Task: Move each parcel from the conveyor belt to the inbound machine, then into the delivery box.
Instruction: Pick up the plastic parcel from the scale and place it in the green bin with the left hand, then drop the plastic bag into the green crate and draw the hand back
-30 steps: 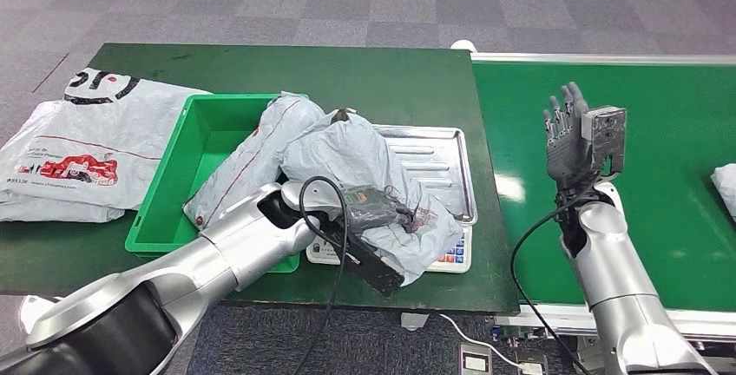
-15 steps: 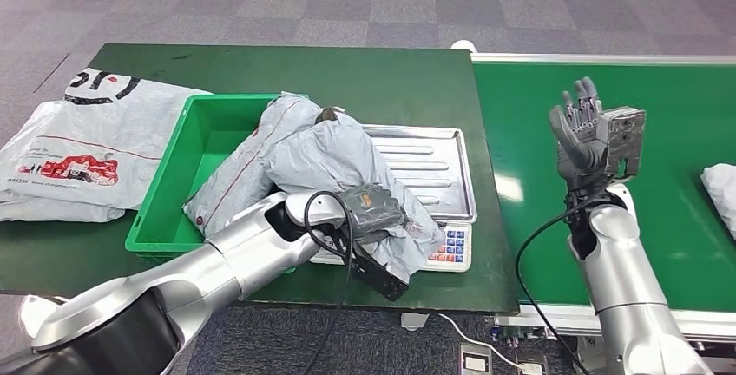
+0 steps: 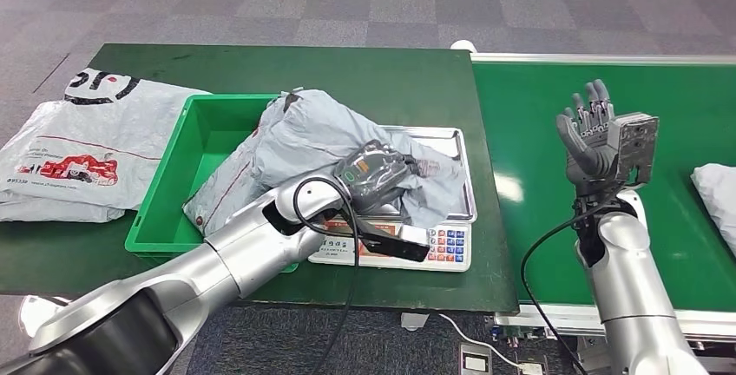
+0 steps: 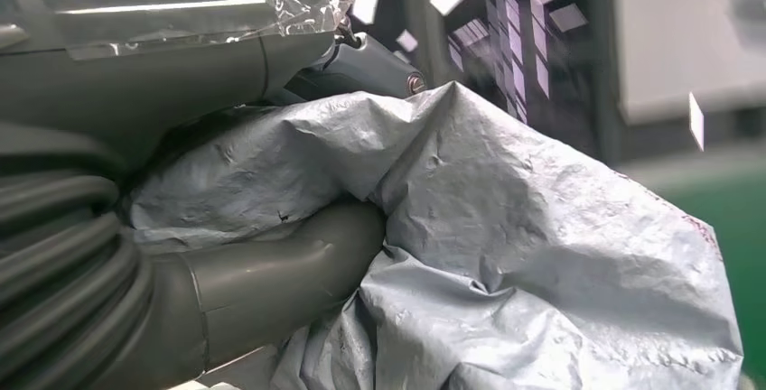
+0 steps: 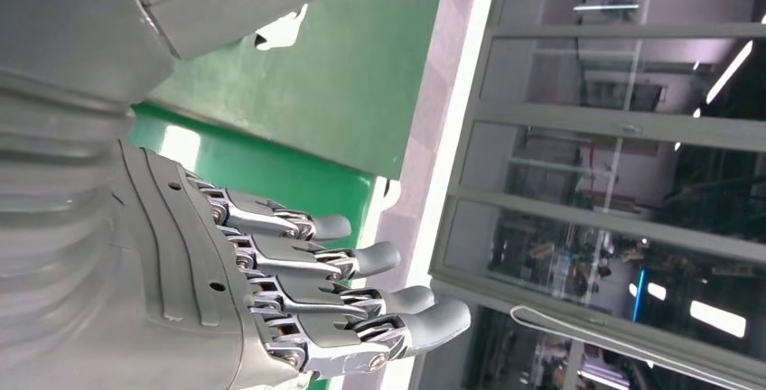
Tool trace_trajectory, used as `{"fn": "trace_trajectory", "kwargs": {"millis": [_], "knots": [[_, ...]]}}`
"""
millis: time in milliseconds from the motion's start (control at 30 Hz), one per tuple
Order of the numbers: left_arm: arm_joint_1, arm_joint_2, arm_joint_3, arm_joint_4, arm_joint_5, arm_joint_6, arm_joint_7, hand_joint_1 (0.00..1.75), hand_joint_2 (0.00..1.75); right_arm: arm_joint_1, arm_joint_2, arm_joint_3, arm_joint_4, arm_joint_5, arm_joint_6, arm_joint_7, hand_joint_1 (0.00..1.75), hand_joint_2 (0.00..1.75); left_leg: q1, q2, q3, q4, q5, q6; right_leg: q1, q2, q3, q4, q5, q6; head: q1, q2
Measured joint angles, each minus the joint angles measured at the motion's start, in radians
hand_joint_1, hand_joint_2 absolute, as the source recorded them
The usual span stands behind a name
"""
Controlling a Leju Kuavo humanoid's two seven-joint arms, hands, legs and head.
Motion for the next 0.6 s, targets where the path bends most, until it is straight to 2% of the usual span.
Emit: {"fn": "trace_trajectory", "kwargs": {"millis": [200, 333, 500, 600], "knots": [[0.037, 0.010, 0.152, -0.121, -0.181, 0.156, 0.161, 1.75, 1.75, 0.031, 0.012, -0.028, -0.058, 0.058, -0.028, 0.020, 0.00, 1.75, 0.000, 0.000, 0.000, 0.000, 0.000, 0.000, 0.000, 0.000, 0.000, 0.000, 0.000, 0.000, 0.000, 0.000], [0.042, 0.012, 0.245, -0.125, -0.285, 0.238, 0.235, 1.75, 1.75, 0.041, 0.016, -0.038, -0.070, 0.100, -0.040, 0.026, 0.00, 1.75, 0.000, 0.000, 0.000, 0.000, 0.000, 0.000, 0.000, 0.000, 0.000, 0.000, 0.000, 0.000, 0.000, 0.000], [0.041, 0.015, 0.362, -0.101, -0.372, 0.310, 0.299, 1.75, 1.75, 0.047, 0.012, -0.039, -0.067, 0.083, -0.035, 0.015, 0.00, 1.75, 0.000, 0.000, 0.000, 0.000, 0.000, 0.000, 0.000, 0.000, 0.000, 0.000, 0.000, 0.000, 0.000, 0.000], [0.020, 0.025, 0.400, -0.047, -0.516, 0.307, 0.443, 1.75, 1.75, 0.044, 0.002, -0.039, -0.049, 0.052, -0.033, 0.004, 0.00, 1.75, 0.000, 0.000, -0.001, 0.000, 0.001, 0.000, 0.000, 0.000, 0.000, 0.000, 0.000, 0.000, 0.000, 0.000]]}}
